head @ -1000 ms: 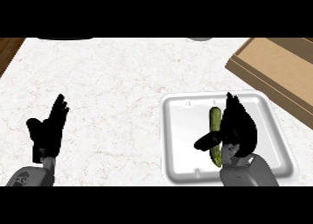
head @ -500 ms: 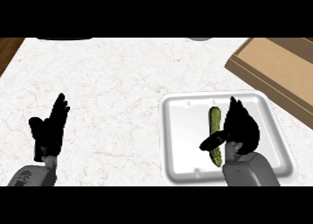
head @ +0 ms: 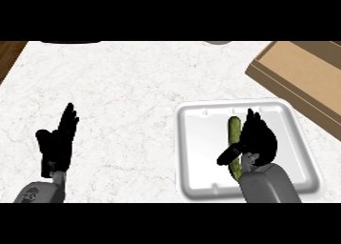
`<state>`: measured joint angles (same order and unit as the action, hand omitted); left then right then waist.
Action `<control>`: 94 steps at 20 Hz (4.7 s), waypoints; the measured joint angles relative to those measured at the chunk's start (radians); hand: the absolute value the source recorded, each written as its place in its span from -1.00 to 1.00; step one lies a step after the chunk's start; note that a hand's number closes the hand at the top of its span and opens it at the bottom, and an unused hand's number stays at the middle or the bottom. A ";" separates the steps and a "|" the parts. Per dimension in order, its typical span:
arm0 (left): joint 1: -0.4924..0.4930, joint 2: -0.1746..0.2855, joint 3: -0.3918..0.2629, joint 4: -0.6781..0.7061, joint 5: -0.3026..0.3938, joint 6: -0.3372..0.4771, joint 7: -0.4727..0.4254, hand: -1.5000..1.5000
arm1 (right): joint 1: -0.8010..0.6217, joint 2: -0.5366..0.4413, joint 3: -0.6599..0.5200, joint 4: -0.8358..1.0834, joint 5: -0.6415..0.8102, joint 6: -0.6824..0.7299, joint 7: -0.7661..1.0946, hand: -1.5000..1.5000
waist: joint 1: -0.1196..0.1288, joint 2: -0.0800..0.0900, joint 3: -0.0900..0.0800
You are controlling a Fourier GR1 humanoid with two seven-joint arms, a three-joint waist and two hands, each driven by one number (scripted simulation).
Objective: Pick the squash from the tray and place it in the cardboard box
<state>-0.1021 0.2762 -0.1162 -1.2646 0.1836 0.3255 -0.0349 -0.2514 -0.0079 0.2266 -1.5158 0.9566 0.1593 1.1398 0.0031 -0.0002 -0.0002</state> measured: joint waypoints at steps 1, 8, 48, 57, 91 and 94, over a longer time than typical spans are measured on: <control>-0.003 -0.005 -0.002 0.005 -0.007 0.001 -0.002 0.00 | -0.003 0.000 0.002 0.018 -0.002 -0.007 -0.002 -1.00 | 0.000 0.000 0.000; 0.001 -0.007 0.012 -0.043 -0.029 -0.003 0.048 0.00 | -0.019 0.001 -0.006 0.101 -0.007 -0.053 -0.022 -1.00 | 0.001 0.000 0.000; 0.002 -0.076 0.112 -0.031 -0.121 -0.074 0.052 0.00 | -0.249 -0.147 0.013 -0.060 0.081 0.110 -0.367 1.00 | -0.012 -0.004 0.000; 0.030 -0.077 0.116 -0.071 -0.129 -0.085 0.068 0.00 | -0.368 -0.220 -0.132 -0.262 0.068 0.249 -0.280 1.00 | -0.004 -0.003 0.000; -0.035 -0.123 0.117 -0.035 -0.170 -0.112 0.061 0.00 | -0.664 -0.615 -0.651 1.036 -0.034 -0.349 -1.067 -1.00 | 0.050 0.023 0.004; -0.037 -0.121 0.120 -0.030 -0.171 -0.116 0.053 0.00 | -0.670 -0.622 -0.700 1.107 -0.083 -0.365 -1.152 -1.00 | 0.051 0.024 0.004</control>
<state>-0.1387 0.1551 0.0035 -1.2942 0.0128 0.2096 0.0183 -0.9214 -0.6295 -0.4733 -0.4091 0.8733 -0.2058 -0.0125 0.0542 0.0235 0.0038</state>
